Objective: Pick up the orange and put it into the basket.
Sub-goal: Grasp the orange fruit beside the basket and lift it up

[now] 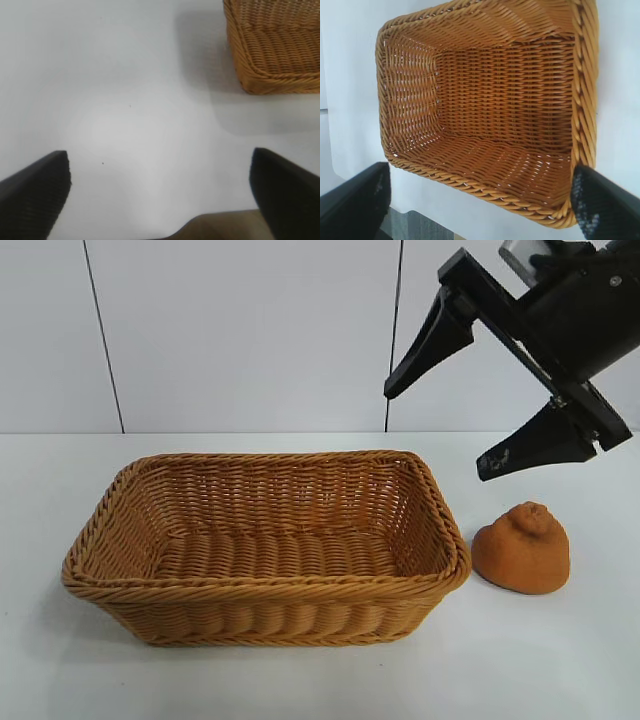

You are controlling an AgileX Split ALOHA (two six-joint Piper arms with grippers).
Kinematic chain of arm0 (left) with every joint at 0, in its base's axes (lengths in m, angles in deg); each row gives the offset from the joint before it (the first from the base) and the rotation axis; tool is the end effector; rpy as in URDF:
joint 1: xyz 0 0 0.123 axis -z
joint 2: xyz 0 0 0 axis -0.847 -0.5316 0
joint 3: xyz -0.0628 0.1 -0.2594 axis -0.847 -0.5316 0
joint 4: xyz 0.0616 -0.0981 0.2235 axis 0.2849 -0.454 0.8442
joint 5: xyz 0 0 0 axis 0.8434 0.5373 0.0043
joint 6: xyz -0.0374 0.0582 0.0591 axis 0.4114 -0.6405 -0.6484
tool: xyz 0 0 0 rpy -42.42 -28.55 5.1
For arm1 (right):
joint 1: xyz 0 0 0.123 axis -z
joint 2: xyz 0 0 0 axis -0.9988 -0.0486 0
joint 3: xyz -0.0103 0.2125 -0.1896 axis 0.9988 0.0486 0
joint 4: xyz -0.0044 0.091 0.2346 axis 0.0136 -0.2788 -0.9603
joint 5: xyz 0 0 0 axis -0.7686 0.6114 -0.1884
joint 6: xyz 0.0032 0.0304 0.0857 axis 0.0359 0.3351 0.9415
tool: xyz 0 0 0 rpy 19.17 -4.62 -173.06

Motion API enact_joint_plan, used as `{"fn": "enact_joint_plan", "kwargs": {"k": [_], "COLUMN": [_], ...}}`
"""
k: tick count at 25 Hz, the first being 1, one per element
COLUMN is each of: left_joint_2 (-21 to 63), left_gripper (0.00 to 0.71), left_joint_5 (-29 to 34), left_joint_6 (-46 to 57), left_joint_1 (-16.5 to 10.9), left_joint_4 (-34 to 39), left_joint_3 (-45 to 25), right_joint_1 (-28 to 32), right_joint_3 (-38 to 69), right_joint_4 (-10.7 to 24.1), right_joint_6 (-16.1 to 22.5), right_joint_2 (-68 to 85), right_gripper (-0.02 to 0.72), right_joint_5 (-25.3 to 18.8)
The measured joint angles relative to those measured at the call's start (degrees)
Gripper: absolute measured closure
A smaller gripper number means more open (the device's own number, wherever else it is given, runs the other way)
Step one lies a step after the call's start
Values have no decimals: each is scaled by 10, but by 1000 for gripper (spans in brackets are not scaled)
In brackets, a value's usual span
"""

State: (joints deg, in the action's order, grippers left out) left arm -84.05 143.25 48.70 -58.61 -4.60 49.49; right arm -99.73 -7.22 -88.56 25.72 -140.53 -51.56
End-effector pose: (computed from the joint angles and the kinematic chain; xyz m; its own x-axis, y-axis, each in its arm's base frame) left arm 0.0233 -0.0055 0.2757 -0.6175 0.0051 -0.7866 0.0452 0.9986 -0.0290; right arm 0.2930 0.1144 0.2406 -0.9621 0.0667 -0.2643 -0.1069 0.7996 0.5909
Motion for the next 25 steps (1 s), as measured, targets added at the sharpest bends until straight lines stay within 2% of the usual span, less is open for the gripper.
{"fn": "enact_joint_plan", "kwargs": {"k": [3,8,12,16,25], "left_joint_2": [17,100,110,110,110], "left_gripper": [17,17,17,17,17], "left_joint_5": [-1,-2,-2,-2,-2], "left_joint_6": [0,0,0,0,0], "left_joint_1": [0,0,0,0,0], "left_joint_4": [0,-1,-1,-1,-1], "left_joint_3": [0,0,0,0,0], "right_joint_1": [0,0,0,0,74], "right_joint_3": [-39,-90,-110,-133,-204], "right_joint_4": [48,173,261,308,325], "right_joint_6": [26,115,180,198,201], "right_joint_2": [0,0,0,-13,-110], "right_gripper": [36,36,36,36,36], "right_joint_5": [-21,-40,-54,-69,-103]}}
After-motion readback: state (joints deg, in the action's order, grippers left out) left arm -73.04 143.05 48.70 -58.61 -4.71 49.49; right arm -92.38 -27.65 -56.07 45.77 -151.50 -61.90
